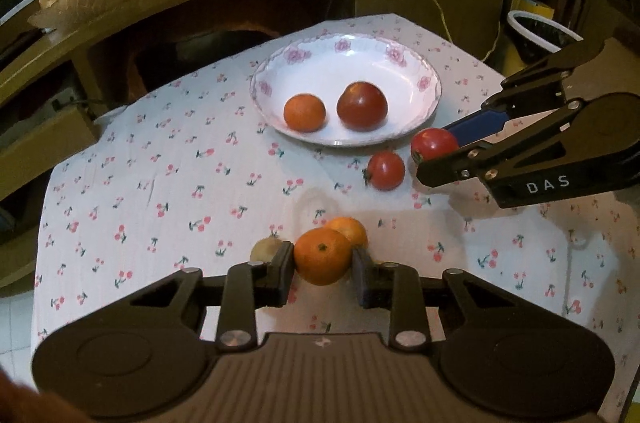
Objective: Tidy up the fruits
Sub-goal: 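Carry both fruits over the plate and open both tools to release them, then withdraw both tools from the plate toward the kiwis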
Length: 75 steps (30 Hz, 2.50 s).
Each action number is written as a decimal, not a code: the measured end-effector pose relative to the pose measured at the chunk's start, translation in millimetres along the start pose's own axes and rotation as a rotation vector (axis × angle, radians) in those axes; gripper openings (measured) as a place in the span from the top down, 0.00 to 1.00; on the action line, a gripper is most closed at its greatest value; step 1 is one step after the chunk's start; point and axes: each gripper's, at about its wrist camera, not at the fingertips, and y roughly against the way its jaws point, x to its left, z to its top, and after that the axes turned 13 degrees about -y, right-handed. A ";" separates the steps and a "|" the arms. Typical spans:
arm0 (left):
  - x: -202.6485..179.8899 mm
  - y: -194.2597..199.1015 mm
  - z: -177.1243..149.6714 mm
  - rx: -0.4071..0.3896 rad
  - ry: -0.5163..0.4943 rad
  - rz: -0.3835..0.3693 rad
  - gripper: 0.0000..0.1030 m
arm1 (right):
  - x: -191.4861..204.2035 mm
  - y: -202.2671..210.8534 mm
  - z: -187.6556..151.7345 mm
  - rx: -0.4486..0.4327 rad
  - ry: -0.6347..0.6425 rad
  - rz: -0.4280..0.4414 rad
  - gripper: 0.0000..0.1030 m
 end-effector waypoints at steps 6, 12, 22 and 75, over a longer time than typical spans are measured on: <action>2.3 -1.1 17.4 -0.035 0.010 0.005 0.65 | -8.7 1.2 9.4 -0.030 -0.026 -0.020 0.68; 5.4 -7.1 45.3 -0.082 0.027 0.021 0.65 | -16.7 -4.8 19.7 -0.057 -0.054 -0.052 0.68; 2.3 -38.8 70.8 -0.086 0.030 0.037 0.66 | -30.4 -18.9 30.3 -0.064 -0.070 -0.091 0.68; 16.7 -14.4 54.5 -0.089 0.048 0.097 0.59 | -21.5 -1.1 26.1 -0.072 -0.051 0.005 0.56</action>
